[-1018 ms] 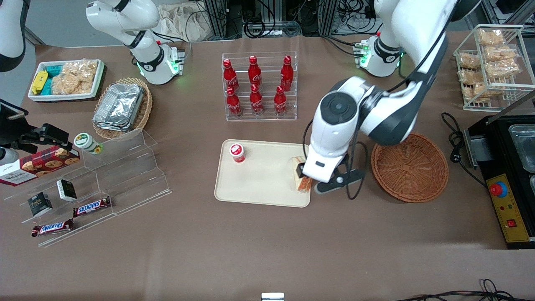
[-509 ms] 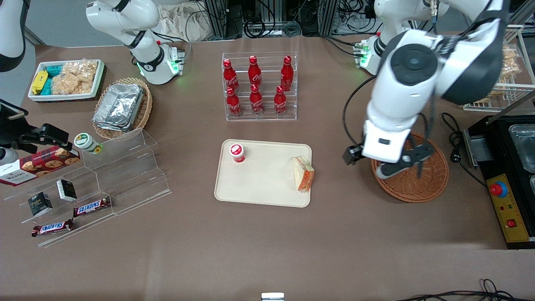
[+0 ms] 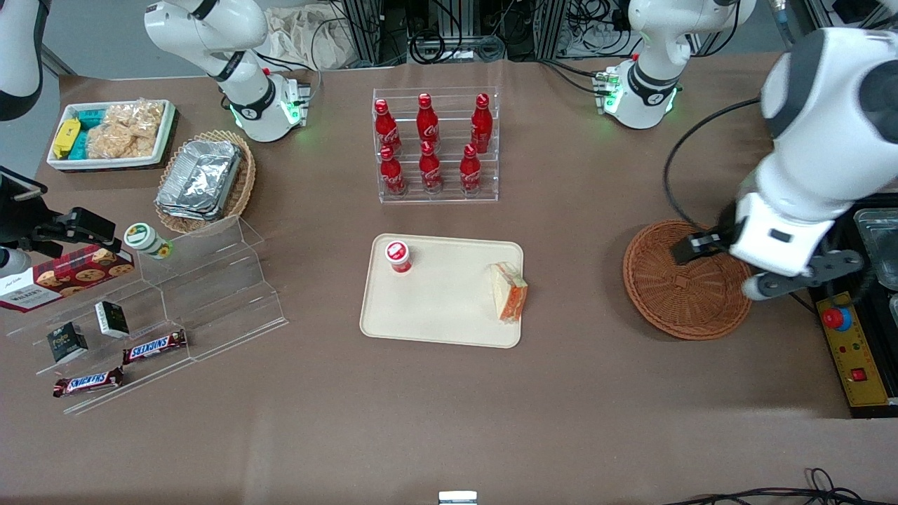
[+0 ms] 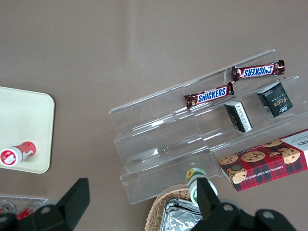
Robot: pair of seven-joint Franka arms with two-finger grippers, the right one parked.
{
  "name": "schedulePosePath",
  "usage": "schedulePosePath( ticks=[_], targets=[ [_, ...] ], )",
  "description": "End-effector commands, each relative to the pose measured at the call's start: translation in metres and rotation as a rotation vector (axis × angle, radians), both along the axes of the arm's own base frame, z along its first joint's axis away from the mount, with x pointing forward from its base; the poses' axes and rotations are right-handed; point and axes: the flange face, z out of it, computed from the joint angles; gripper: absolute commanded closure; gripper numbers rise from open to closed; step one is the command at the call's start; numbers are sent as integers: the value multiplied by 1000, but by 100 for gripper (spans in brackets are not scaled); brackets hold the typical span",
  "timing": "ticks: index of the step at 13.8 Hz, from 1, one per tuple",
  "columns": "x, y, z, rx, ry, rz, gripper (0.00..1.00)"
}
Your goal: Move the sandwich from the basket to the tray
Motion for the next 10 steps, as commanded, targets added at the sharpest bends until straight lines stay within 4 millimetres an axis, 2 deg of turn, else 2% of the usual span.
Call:
schedulePosePath(
  ticks=[1,3,6,10],
  targets=[
    [-29,54,16,-15,15,-89,0],
    [-41,87,27,-23,27,-116,0],
    [-55,112,39,-41,34,-138,0],
    [-44,113,42,-40,26,-138,0]
  ],
)
